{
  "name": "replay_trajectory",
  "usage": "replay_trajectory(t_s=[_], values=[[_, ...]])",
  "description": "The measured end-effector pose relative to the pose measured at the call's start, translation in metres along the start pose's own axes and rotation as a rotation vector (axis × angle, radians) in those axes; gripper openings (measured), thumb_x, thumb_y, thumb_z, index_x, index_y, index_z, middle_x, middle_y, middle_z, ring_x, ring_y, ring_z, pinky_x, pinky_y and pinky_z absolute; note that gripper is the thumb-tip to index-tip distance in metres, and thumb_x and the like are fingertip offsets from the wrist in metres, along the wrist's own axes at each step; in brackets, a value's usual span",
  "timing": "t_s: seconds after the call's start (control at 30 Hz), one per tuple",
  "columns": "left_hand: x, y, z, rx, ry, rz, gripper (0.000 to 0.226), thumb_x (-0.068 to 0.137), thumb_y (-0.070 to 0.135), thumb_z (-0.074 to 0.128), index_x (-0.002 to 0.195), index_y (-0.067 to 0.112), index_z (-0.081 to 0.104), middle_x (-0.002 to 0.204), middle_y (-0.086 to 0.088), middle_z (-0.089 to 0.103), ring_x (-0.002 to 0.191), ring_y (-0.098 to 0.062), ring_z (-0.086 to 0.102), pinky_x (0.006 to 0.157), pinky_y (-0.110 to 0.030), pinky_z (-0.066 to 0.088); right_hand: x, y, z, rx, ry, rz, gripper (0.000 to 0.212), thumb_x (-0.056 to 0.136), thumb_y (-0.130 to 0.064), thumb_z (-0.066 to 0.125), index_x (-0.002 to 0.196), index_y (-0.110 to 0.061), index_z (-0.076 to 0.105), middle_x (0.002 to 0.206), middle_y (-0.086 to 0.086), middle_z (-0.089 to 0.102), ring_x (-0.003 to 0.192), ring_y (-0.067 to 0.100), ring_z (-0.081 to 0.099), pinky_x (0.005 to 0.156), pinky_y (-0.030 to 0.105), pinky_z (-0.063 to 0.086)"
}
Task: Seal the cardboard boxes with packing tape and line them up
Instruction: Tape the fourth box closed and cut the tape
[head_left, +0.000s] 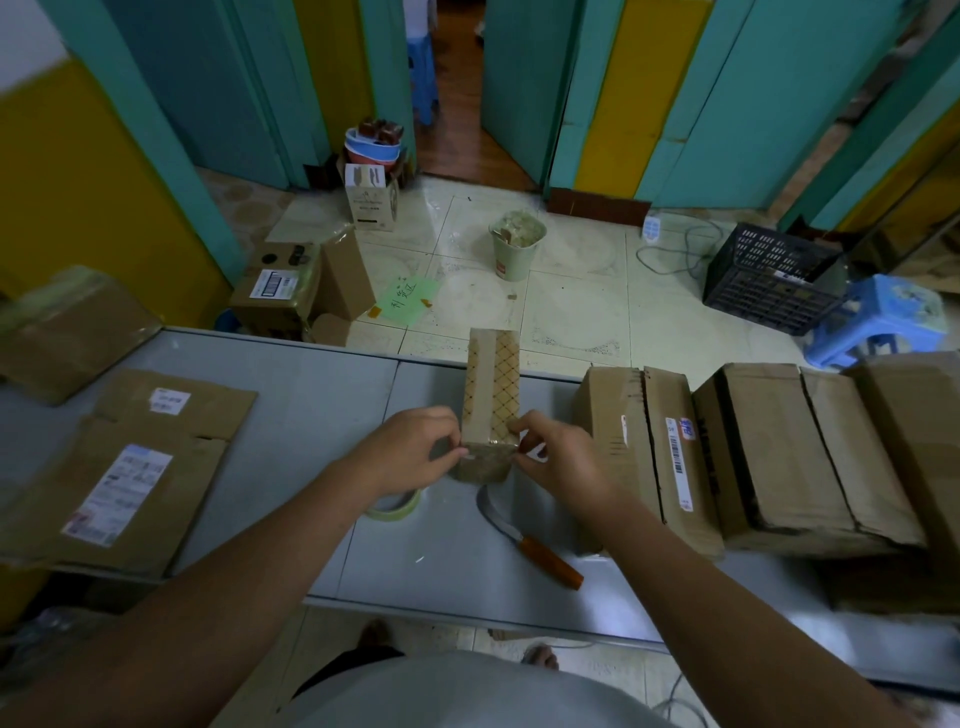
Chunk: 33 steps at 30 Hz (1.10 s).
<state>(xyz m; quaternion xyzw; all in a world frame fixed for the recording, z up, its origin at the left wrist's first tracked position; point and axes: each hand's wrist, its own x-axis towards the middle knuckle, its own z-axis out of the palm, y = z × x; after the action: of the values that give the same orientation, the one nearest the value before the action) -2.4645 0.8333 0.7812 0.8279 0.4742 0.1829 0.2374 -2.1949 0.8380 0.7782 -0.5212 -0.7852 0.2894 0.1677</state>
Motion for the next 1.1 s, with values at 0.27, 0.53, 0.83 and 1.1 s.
replay_trajectory(t_s=[0.27, 0.53, 0.83, 1.1], values=[[-0.003, 0.001, 0.008, -0.098, 0.045, -0.054, 0.021, 0.094, 0.023, 0.077, 0.083, 0.023, 0.059, 0.088, 0.010, 0.057, 0.081, -0.012, 0.061, 0.073, -0.043, 0.057, 0.000, -0.001, 0.019, 0.078, 0.075, -0.034, 0.035, 0.091, -0.019, 0.079, 0.106, -0.042, 0.056, 0.096, -0.024, 0.063, 0.092, -0.005, 0.065, 0.076, 0.010, 0.053], [-0.002, 0.003, 0.012, -0.275, 0.054, -0.212, 0.020, 0.094, 0.030, 0.080, 0.081, 0.028, 0.065, 0.095, 0.012, 0.062, 0.089, -0.008, 0.069, 0.083, -0.040, 0.064, -0.002, -0.001, 0.017, 0.176, 0.086, 0.031, 0.039, 0.091, -0.021, 0.079, 0.102, -0.047, 0.052, 0.100, -0.020, 0.064, 0.093, -0.002, 0.066, 0.076, 0.016, 0.057], [0.018, 0.021, 0.009, -0.676, 0.132, -0.691, 0.078, 0.071, 0.088, 0.070, 0.114, 0.026, 0.049, 0.115, 0.012, 0.061, 0.098, -0.015, 0.072, 0.066, -0.033, 0.066, -0.007, -0.011, 0.020, 0.207, 0.059, -0.036, 0.049, 0.086, -0.030, 0.083, 0.119, -0.048, 0.052, 0.117, -0.025, 0.055, 0.108, -0.004, 0.058, 0.088, 0.010, 0.049], [0.047, 0.017, 0.003, -0.527, 0.091, -0.768, 0.085, 0.061, 0.077, 0.085, 0.123, 0.035, 0.043, 0.107, 0.020, 0.058, 0.092, -0.004, 0.060, 0.064, -0.025, 0.051, -0.015, -0.029, 0.023, 0.174, -0.098, -0.235, 0.068, 0.099, -0.034, 0.067, 0.159, -0.040, 0.036, 0.154, -0.011, 0.041, 0.140, 0.008, 0.046, 0.111, 0.023, 0.047]])
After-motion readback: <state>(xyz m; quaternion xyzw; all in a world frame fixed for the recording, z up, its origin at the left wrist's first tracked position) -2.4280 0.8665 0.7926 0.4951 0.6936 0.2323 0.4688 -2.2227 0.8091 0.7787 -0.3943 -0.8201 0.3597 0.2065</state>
